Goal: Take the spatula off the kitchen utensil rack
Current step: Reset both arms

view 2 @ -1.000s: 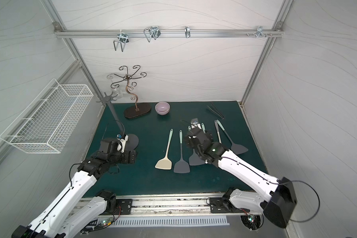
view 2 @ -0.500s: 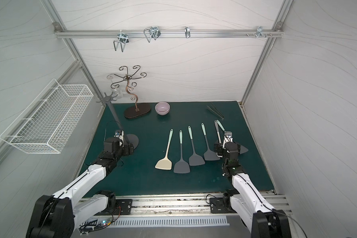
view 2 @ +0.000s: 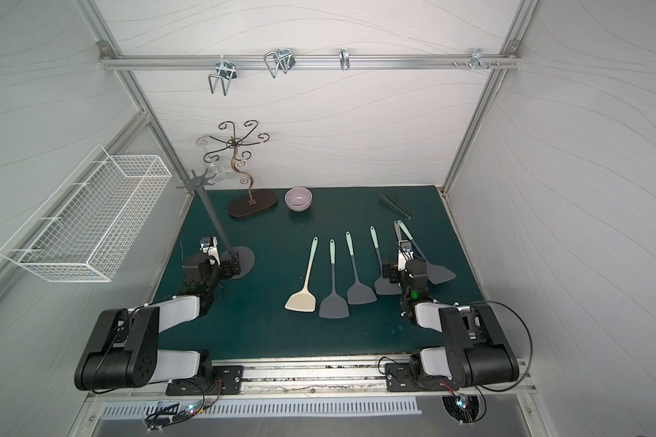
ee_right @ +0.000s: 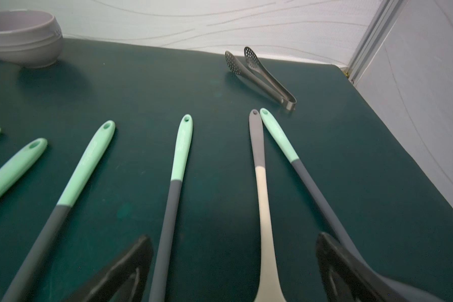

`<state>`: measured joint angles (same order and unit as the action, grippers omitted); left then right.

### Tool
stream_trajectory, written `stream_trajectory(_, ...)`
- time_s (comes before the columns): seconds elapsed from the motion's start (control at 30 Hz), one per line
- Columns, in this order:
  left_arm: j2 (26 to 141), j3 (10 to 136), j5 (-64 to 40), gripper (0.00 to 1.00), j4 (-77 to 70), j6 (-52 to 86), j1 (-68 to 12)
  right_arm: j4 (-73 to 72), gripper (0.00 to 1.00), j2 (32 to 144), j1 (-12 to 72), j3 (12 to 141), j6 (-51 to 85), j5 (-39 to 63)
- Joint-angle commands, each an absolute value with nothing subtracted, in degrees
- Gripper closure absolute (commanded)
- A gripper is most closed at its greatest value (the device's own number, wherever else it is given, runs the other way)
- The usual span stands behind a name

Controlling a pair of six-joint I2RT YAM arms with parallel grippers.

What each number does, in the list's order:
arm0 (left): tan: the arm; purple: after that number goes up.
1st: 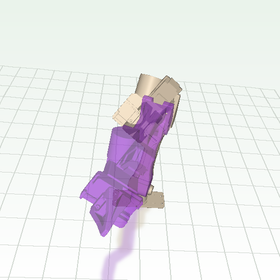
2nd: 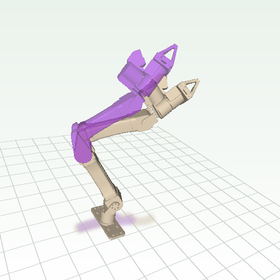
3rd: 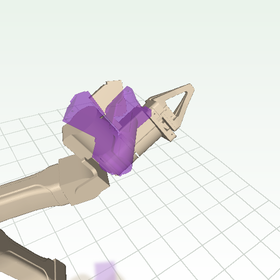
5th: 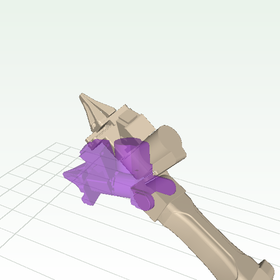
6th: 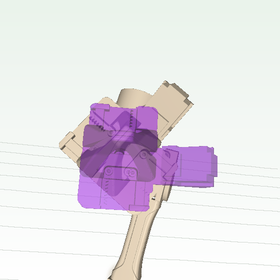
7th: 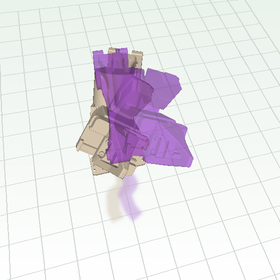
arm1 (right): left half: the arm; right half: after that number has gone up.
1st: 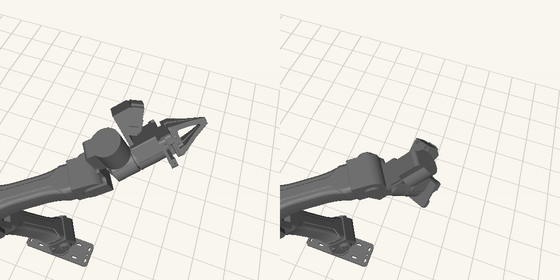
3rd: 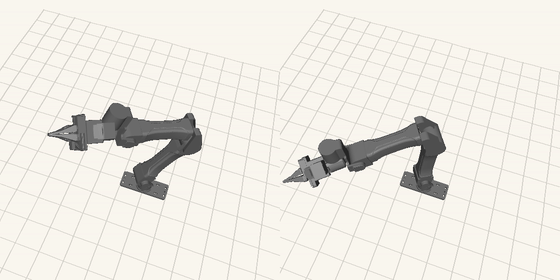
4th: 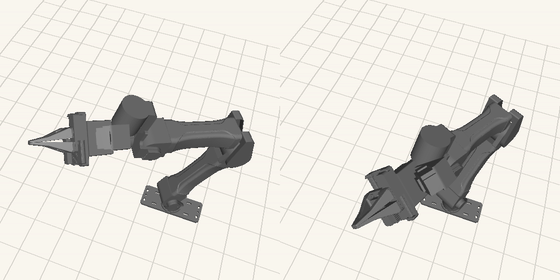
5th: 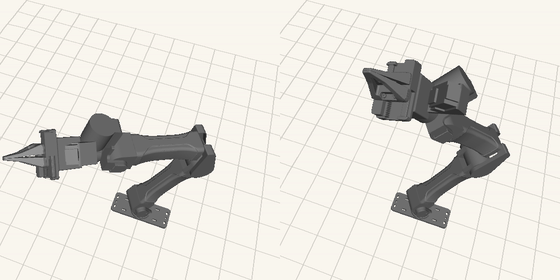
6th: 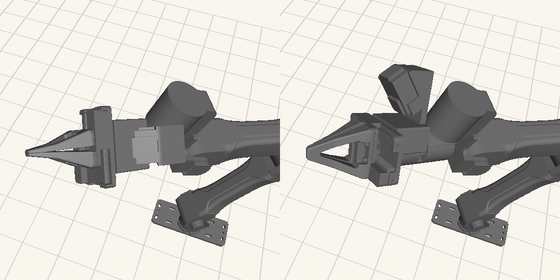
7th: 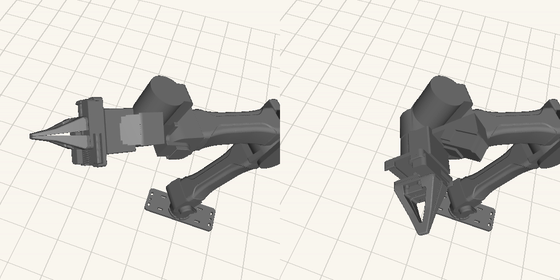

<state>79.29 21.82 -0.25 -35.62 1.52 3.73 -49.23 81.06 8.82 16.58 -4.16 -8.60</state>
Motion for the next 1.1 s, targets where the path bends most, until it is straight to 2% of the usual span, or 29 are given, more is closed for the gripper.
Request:
stream_trajectory(0.0, 81.8, 21.4, -5.3, 0.01, -46.5, 1.1, 4.0, -59.5, 0.01, 89.5, 8.3, 17.7, -3.0, -7.2)
stream_trajectory(0.03, 83.0, 19.5, -5.0, 0.01, -51.3, 1.0, 4.0, -63.8, 0.01, 92.0, 8.5, 17.8, -3.1, -8.3)
stream_trajectory(0.1, 86.3, 17.7, -2.6, 0.00, -57.4, 2.1, 4.0, -54.6, 0.01, 88.7, 8.2, 19.7, -1.4, -9.6)
stream_trajectory(0.17, 89.9, 18.1, -1.9, 0.01, -61.9, 2.2, 4.1, -52.8, 0.01, 90.9, 7.8, 22.5, -0.4, -12.0)
stream_trajectory(0.23, 87.8, 22.9, -2.4, 0.01, -48.2, 2.0, 4.0, -46.5, 0.01, 89.6, 6.7, 24.4, 1.2, -11.2)
stream_trajectory(0.27, 88.8, 24.7, -1.7, 0.01, -46.8, 2.0, 3.9, -47.7, 0.01, 90.0, 6.4, 24.1, 1.7, -11.5)
stream_trajectory(1.07, 88.9, 24.4, 0.7, 0.01, -47.1, 1.7, 2.7, -48.0, 0.01, 90.3, 6.5, 24.3, 1.3, -11.8)
